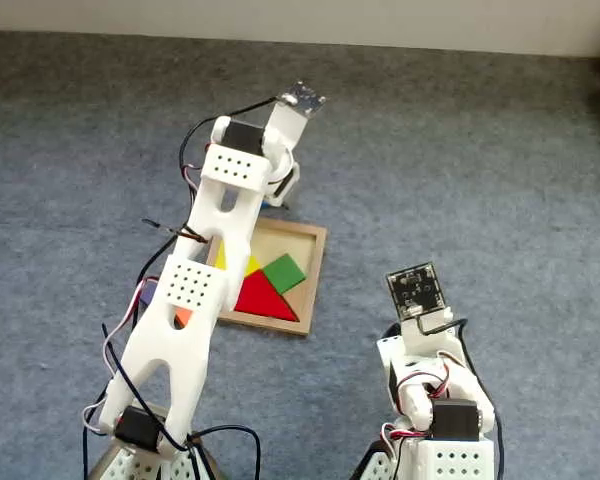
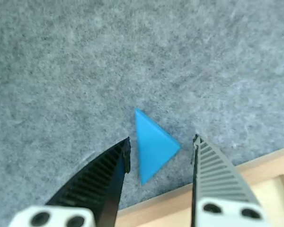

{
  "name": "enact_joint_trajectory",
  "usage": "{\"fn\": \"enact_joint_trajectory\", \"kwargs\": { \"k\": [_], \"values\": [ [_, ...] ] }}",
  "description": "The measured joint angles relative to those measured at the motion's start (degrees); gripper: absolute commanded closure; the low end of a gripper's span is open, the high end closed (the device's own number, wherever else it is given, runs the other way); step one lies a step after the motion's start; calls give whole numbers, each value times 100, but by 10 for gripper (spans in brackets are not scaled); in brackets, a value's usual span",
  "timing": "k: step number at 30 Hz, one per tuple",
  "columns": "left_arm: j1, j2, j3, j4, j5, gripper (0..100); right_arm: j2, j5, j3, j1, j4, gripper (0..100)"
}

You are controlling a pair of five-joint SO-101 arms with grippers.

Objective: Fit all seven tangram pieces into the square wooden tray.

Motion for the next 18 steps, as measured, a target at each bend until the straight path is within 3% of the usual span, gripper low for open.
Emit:
{"fn": "enact_joint_trajectory", "kwargs": {
  "k": [18],
  "values": [
    [-9,-9,343,-26,26,790,0,0,0,0,0,922]
  ]
}}
